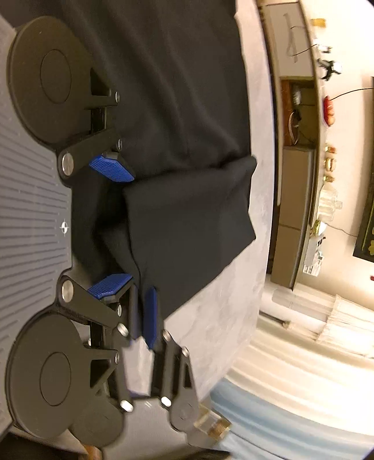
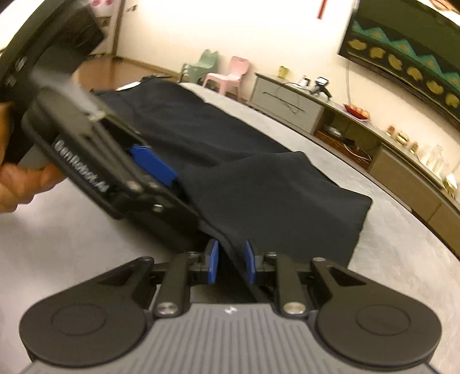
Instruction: Fold clothes
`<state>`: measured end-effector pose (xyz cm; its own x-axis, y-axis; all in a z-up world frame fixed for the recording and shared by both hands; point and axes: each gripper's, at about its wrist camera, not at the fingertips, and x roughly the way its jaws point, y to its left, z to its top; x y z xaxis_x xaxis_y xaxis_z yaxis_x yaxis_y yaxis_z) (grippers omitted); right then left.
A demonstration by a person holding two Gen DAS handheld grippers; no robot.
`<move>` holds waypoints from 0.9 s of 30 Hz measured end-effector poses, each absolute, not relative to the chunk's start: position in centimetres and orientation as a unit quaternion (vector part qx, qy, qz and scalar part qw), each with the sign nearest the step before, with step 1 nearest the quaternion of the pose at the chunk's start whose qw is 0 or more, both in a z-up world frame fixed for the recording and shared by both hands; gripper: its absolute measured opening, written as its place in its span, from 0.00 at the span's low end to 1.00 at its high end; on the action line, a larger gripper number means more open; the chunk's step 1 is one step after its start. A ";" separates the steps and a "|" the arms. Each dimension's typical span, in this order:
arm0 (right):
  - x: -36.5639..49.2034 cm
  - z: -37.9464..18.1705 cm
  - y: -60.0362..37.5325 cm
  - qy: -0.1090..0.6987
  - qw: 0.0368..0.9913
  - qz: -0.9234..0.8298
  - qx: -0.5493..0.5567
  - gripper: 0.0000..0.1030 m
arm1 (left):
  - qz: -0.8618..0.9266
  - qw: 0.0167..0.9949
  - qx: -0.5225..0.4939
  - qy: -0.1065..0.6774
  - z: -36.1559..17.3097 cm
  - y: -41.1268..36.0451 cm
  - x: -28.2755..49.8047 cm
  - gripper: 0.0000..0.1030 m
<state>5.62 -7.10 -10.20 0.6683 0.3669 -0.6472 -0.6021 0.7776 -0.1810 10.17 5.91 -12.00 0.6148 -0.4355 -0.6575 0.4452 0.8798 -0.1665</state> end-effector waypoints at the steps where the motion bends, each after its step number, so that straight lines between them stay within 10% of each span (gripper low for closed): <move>1: 5.9 -10.1 -7.3 0.308 0.894 0.268 -0.185 0.20 | -0.240 0.900 0.025 0.363 -12.1 5.5 10.2 0.71; 9: 7.3 -10.4 -8.7 0.321 0.904 0.226 -0.167 0.08 | -0.229 0.903 0.152 0.331 -13.1 1.2 9.8 0.69; 16: 7.5 -8.7 -10.5 0.312 0.913 0.248 -0.092 0.06 | -0.191 0.919 0.106 0.327 -11.9 0.4 9.8 0.07; 21: 7.9 -8.2 -12.4 0.352 0.897 0.267 -0.031 0.38 | -0.130 0.894 -0.214 0.371 -13.6 6.4 10.2 0.05; 27: 8.0 -10.8 -12.6 0.391 0.888 0.223 -0.092 0.26 | -0.126 0.808 -0.455 0.352 -16.1 8.5 9.0 0.05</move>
<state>8.02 -12.59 -10.76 0.5946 0.3239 -0.7359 -0.4678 0.8838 0.0110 9.03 8.46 -16.09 0.7200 -0.5243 -0.4548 -0.1168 0.5544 -0.8240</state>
